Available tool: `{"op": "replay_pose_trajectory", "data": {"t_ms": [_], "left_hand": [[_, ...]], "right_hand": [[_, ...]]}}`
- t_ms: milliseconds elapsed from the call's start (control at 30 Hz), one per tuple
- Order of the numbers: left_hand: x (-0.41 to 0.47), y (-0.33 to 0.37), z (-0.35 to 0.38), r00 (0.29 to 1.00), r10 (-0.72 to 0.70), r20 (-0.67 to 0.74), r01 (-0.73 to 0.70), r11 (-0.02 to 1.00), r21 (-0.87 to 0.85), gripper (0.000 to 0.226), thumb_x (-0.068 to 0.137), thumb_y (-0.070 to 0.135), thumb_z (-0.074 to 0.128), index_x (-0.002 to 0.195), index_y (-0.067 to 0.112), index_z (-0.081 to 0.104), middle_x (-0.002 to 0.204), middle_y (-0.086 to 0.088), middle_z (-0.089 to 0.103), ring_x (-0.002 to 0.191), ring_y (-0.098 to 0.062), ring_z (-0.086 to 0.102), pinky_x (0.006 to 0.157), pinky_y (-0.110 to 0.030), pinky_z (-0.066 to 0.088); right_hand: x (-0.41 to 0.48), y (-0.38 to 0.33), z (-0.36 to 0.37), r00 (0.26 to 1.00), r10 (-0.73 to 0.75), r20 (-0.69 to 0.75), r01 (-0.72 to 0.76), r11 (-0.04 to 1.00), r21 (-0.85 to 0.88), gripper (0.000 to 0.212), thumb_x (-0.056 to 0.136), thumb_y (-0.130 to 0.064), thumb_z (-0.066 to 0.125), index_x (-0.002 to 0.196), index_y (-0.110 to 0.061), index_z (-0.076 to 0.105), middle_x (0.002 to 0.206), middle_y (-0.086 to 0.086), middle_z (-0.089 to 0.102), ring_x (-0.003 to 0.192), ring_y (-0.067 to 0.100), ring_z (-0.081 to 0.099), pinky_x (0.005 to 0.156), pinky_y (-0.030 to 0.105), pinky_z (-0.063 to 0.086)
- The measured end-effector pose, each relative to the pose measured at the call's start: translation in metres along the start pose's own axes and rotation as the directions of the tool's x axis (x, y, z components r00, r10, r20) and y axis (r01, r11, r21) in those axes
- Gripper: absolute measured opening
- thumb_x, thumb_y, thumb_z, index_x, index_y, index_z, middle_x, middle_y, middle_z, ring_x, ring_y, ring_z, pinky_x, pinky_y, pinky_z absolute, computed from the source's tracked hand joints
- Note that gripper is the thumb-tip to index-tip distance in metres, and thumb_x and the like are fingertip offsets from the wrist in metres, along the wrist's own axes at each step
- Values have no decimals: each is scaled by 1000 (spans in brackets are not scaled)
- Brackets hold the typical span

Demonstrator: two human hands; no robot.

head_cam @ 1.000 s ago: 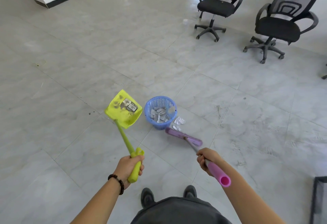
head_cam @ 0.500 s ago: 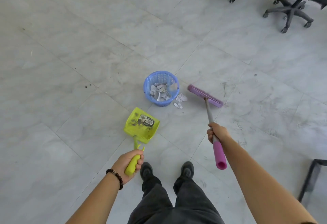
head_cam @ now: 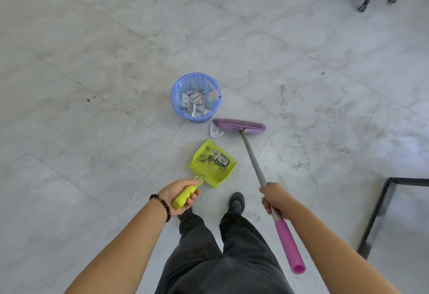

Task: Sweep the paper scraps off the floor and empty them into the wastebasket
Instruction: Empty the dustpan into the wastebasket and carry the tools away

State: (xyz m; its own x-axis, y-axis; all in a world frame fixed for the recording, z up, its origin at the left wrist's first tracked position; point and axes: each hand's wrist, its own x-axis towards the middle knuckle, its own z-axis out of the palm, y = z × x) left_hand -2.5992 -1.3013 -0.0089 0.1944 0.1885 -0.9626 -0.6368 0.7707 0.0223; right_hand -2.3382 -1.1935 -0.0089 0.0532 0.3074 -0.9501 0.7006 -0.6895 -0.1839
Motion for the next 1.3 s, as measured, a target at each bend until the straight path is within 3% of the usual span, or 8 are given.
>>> {"op": "replay_pose_trajectory", "data": {"t_ms": [200,333,600,800,967,1133,1300], "left_hand": [[7,8,-2,1000,10,-16,-11,1000,-2,8,94,11,57,89,13,51,61,-5,55,34,-6,51,28,-14,40],[4,5,-11,999,33,-23,-33,999,-26,8,93,10,58,89,13,51,62,-6,54,35,-6,51,29,-14,40],[-5,3,-34,998,63,-3,-63,986,-152,8,93,11,58,88,12,53,65,-7,53,34,-7,53,30,-14,42],[1,-10,-49,998,25,53,-10,966,-260,7,93,12,58,91,8,52,70,-9,53,39,-10,58,34,-18,49],[1,-10,-53,990,59,124,0,903,-430,8,95,8,55,102,7,51,103,-23,60,48,-16,65,42,-24,57],[-18,-24,-55,986,81,145,-10,902,-432,7,98,10,51,103,6,51,97,-18,62,44,-14,62,33,-20,50],[-54,-42,-56,986,138,91,-93,920,-380,8,98,9,50,97,1,53,83,-13,58,39,-12,58,30,-17,45]], "right_hand": [[-40,6,-23,997,4,75,5,994,-111,16,94,-8,44,104,1,53,56,8,51,35,16,39,36,23,36],[-53,-1,-39,982,133,134,-146,985,93,9,96,-17,49,100,-9,51,49,-1,44,33,7,34,33,15,31],[-60,-19,-21,990,103,100,-123,968,219,11,95,-18,50,87,-10,49,51,-1,43,33,6,34,34,15,31],[-59,-21,36,997,29,76,-35,996,82,14,94,-13,48,85,-5,54,53,4,48,39,11,39,36,21,36],[-70,-13,45,994,38,105,-34,999,-37,19,94,-12,50,79,-3,54,54,6,50,40,12,41,39,22,38],[-75,-9,14,973,123,193,-181,931,317,19,94,-13,51,76,-10,48,49,-3,44,31,4,37,29,14,31],[-74,-13,18,980,69,189,-139,912,386,20,95,-12,47,76,-10,47,51,-3,42,29,3,37,28,12,31]]}}
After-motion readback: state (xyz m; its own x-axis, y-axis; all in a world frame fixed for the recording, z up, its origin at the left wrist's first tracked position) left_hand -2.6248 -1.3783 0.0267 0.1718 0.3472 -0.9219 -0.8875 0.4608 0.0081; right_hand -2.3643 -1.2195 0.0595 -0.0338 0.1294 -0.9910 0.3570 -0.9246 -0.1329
